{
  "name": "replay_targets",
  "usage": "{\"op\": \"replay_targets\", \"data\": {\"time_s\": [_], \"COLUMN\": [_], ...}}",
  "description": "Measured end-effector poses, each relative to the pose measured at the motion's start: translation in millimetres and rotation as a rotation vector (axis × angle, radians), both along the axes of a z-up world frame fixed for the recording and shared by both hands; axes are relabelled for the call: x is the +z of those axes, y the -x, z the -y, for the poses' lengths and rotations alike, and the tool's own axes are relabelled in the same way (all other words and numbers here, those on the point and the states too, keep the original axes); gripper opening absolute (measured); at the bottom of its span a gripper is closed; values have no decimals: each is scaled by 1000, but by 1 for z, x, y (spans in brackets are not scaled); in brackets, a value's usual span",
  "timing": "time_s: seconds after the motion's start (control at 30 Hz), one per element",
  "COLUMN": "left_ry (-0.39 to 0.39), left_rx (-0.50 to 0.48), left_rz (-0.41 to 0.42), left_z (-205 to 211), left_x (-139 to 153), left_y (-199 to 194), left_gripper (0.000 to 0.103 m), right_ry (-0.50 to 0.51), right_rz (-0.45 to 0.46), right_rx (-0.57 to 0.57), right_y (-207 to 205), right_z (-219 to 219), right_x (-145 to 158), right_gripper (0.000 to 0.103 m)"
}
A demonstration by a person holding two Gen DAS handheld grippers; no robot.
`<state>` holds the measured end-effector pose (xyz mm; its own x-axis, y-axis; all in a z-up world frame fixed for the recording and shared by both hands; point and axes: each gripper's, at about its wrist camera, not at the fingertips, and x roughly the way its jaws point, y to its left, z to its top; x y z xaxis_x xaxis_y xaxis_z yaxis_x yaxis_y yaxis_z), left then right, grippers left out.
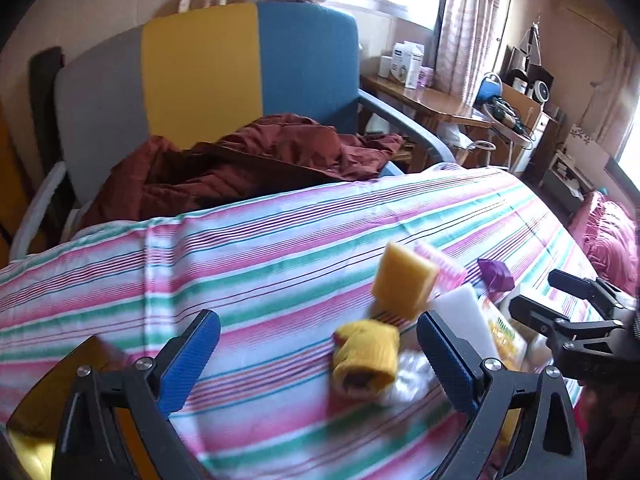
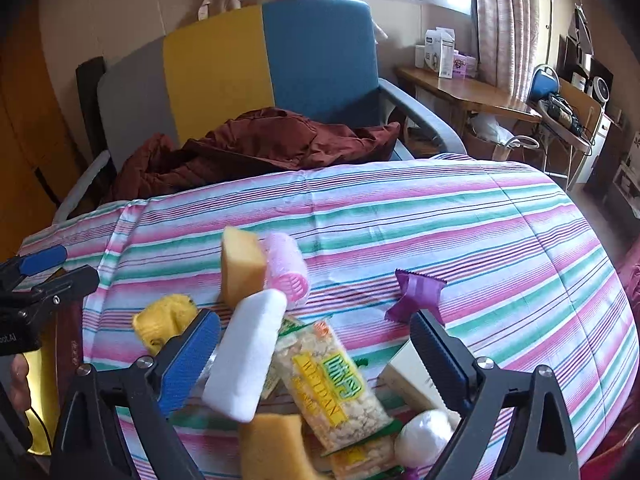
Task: Organize objects
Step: 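Grasp the pink hair roller with the right gripper while the left gripper grasps a yellow sponge, then carry the roller into the gold tray and open the right gripper while the left drops the sponge there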
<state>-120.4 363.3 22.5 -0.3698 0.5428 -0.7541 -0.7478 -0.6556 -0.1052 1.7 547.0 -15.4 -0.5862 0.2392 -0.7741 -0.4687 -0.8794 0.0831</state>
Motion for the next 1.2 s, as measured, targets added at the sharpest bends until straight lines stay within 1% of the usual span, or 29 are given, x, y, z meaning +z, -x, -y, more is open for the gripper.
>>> {"op": "replay_targets", "data": {"time_s": [0.03, 0.1, 0.13, 0.17, 0.2, 0.23, 0.3, 0.4, 0.5, 0.57, 0.63, 0.73, 0.77, 0.8, 0.83, 0.87, 0.93, 1.0, 1.1, 1.2], "left_ry": [0, -3, -5, 8, 36, 64, 89, 105, 119, 126, 127, 96, 79, 67, 60, 53, 32, 12, -33, -37], "left_rx": [-12, -36, -65, -97, -130, -163, -210, -256, -300, -335, -348, -362, -363, -372, -381, -382, -376, -367, -362, -365], "left_rz": [10, 20, 14, 2, -12, -23, -18, 16, 40, 58, 61, 104, 128, 160, 205, 231, 230, 230, 223, 160], "left_z": [-8, -21, -30, -39, -48, -58, -71, -86, -99, -108, -112, -116, -117, -118, -119, -119, -117, -112, -105, -98], "left_x": [-2, -8, -10, -13, -17, -22, -30, -43, -57, -66, -72, -78, -80, -82, -85, -87, -85, -80, -66, -50], "left_y": [3, 5, 4, 2, 1, 0, -1, 2, 8, 10, 10, 14, 15, 17, 19, 20, 19, 19, 18, 9], "left_gripper": [99, 99, 99, 100, 100, 100, 100, 100, 100, 100, 100, 98, 91, 74, 64, 58, 56, 54, 54, 54], "right_ry": [3, 13, 19, 33, 64, 115, 207, 308, 465, 521, 544, 561, 566, 579, 590, 582, 575, 572, 535, 521], "right_rz": [-2, -4, 0, 5, 4, -2, -16, -30, -37, -35, -25, 0, 8, 9, 3, 2, -8, -29, -36, -30], "right_rx": [-10, -25, -31, -35, -35, -31, -22, -18, 6, 23, 43, 76, 93, 108, 115, 114, 114, 103, 79, 76], "right_y": [3, 9, 13, 18, 23, 27, 37, 49, 55, 58, 62, 72, 75, 76, 77, 76, 74, 71, 68, 67], "right_z": [-6, -17, -23, -29, -35, -42, -54, -66, -76, -78, -77, -73, -71, -69, -68, -69, -70, -74, -79, -81], "right_x": [0, -1, -3, -5, -8, -11, -17, -30, -47, -56, -61, -68, -70, -72, -73, -71, -68, -65, -61, -60], "right_gripper": [96, 91, 90, 86, 81, 79, 76, 72, 72, 72, 72, 69, 65, 57, 54, 50, 41, 36, 36, 36]}}
